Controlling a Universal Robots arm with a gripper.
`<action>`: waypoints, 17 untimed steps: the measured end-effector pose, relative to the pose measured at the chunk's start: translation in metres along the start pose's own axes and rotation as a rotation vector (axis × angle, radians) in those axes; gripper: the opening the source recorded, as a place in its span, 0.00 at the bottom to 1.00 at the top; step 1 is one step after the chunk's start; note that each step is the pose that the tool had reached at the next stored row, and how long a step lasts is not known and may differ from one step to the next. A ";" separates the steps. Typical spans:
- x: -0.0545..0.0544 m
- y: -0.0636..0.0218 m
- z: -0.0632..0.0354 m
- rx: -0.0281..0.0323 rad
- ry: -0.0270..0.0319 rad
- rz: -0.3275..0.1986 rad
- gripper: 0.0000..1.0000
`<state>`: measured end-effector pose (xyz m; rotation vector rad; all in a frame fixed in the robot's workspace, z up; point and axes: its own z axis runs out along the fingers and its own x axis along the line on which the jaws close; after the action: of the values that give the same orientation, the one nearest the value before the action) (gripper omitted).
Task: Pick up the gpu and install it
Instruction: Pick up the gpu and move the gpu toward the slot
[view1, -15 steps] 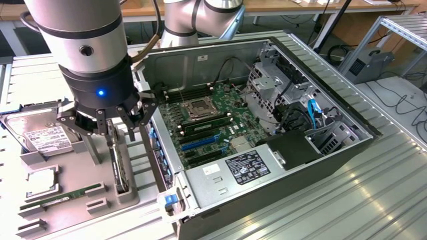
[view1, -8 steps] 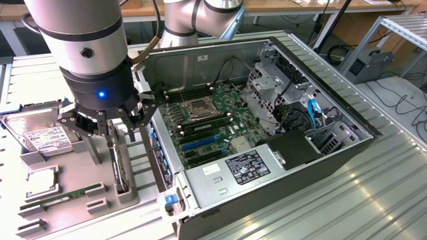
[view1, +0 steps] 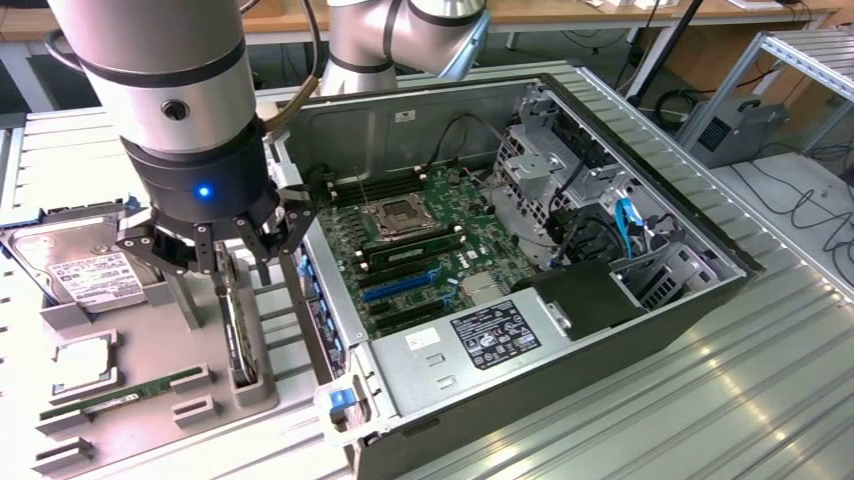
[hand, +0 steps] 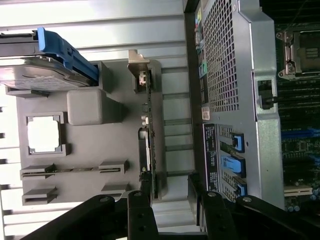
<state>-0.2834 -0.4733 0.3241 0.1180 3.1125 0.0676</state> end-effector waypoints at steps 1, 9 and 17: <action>0.000 0.0000 0.0003 -0.0001 0.0000 0.000 0.42; 0.000 -0.0001 0.0026 0.0000 0.0000 0.000 0.42; 0.000 -0.0002 0.0044 -0.0001 0.0000 0.000 0.42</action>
<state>-0.2835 -0.4733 0.3197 0.1179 3.1125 0.0677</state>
